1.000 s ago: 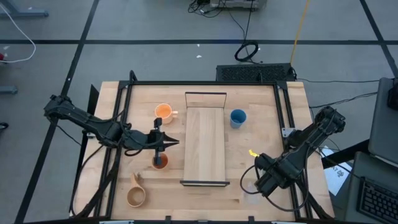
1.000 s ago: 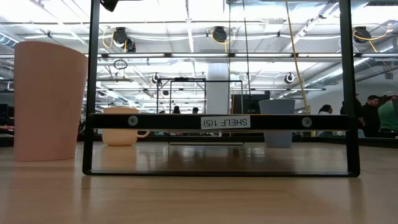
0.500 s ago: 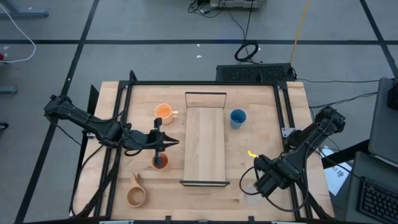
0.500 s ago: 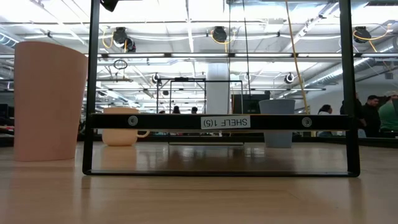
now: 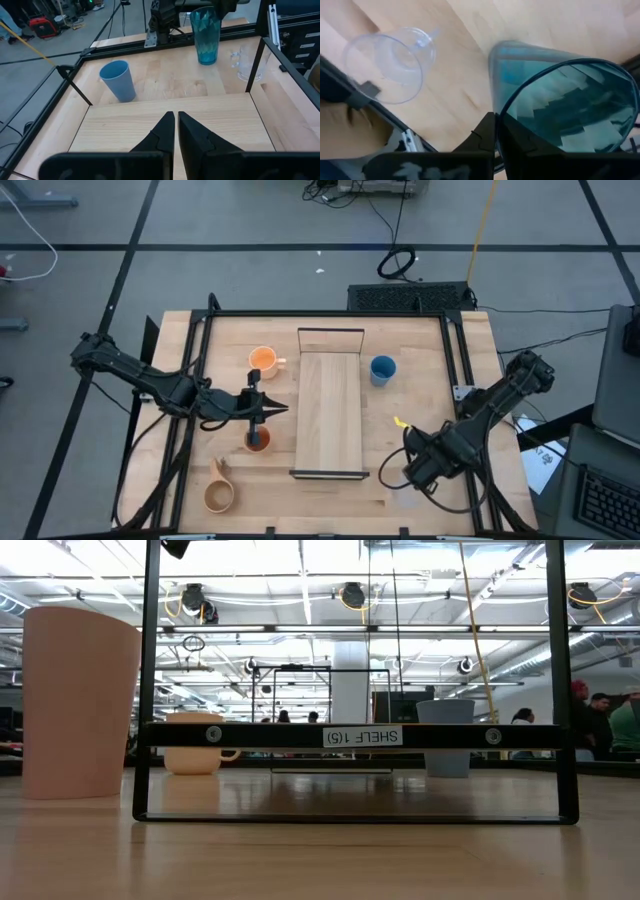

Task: Stack small to large cups/mugs on shelf
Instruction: Put the light blue cup on the shelf

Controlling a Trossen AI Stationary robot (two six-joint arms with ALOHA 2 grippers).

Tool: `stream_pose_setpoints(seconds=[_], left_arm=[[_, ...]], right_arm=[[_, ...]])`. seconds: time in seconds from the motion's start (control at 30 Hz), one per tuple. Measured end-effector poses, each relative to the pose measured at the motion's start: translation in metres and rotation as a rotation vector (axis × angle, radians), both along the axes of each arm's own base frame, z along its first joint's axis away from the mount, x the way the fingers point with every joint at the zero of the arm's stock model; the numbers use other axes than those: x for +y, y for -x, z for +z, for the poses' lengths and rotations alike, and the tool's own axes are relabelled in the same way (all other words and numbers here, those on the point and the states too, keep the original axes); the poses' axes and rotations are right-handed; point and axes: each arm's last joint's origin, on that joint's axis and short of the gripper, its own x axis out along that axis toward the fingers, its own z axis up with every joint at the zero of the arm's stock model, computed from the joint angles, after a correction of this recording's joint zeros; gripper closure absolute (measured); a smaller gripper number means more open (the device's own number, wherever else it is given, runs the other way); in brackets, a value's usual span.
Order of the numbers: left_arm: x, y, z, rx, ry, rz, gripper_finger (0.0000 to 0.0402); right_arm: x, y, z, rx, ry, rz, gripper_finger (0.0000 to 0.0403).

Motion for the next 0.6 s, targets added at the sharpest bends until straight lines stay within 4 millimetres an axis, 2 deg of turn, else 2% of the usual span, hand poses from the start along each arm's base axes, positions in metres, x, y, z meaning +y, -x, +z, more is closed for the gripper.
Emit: stream_pose_setpoints(seconds=[0.23,0.43,0.6], left_arm=[[0.000,0.000,0.000,0.001,-0.011,-0.004,0.0376],[0.000,0.000,0.000,0.002,-0.016,-0.007,0.0376],[0.000,0.000,0.000,0.002,-0.019,-0.008,0.0376]], right_arm=[[-0.010,-0.005,0.022,-0.014,-0.003,0.047,0.0401],[-0.010,-0.011,0.046,-0.157,0.015,0.114,0.0402],[-0.010,-0.009,0.061,-0.256,0.044,0.142,0.0402]])
